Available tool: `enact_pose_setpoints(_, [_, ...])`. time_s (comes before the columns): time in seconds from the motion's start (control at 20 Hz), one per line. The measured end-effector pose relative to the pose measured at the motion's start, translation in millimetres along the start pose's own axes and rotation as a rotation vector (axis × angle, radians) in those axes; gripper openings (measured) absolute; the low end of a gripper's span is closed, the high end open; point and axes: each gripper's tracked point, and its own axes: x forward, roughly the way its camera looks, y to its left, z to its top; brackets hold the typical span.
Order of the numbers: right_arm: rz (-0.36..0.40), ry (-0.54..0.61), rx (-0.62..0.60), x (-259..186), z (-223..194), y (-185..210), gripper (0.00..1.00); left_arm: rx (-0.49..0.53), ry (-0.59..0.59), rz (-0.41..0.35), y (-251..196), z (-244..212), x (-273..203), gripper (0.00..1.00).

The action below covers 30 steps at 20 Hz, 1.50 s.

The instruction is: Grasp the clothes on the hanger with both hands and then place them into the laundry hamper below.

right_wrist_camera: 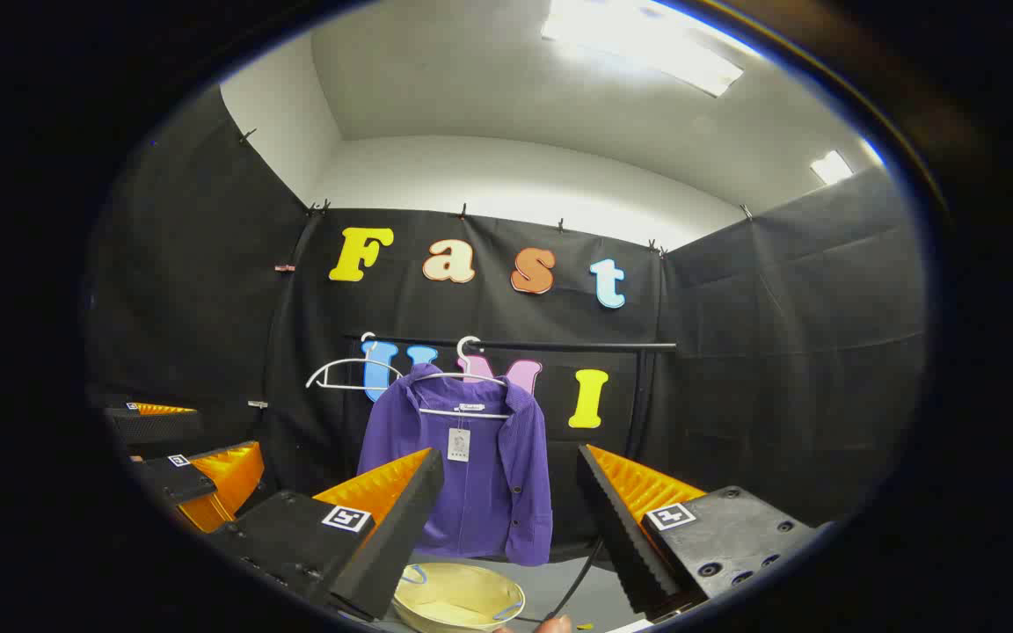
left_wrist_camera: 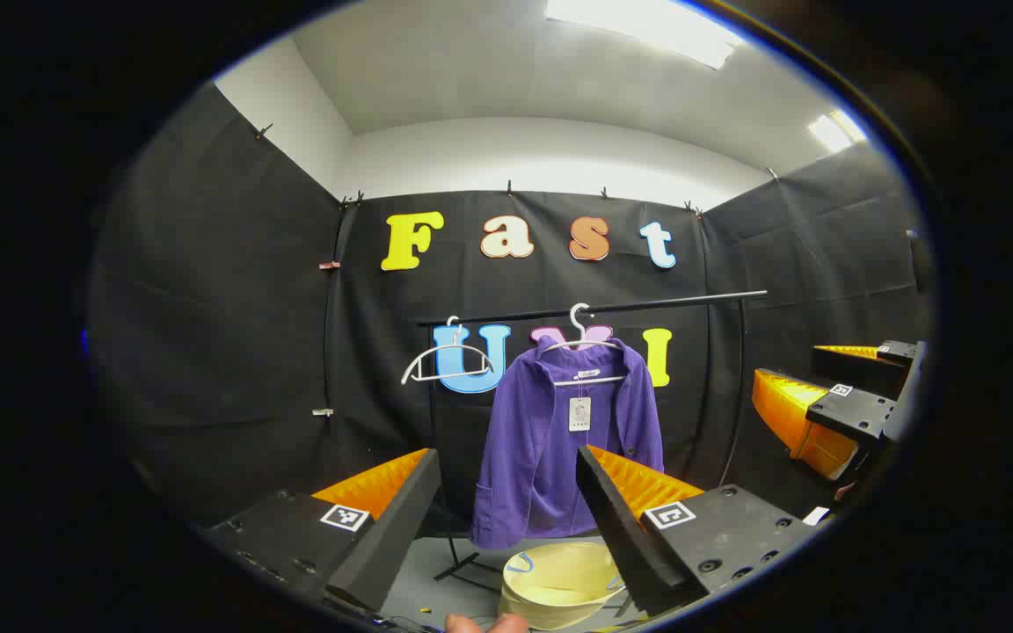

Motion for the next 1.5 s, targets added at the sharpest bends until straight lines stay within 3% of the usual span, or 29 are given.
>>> enact_pose_setpoints(1.05, [-0.025, 0.035, -0.007, 7, -11, 2, 0.97, 0.017, 0.016, -0.037, -5, -4, 18, 0.98])
enact_pose_setpoints(1.5, [-0.025, 0.078, 0.047, 84, -43, -8, 0.98, 0.021, -0.002, -0.043, -24, 1, 96, 0.98])
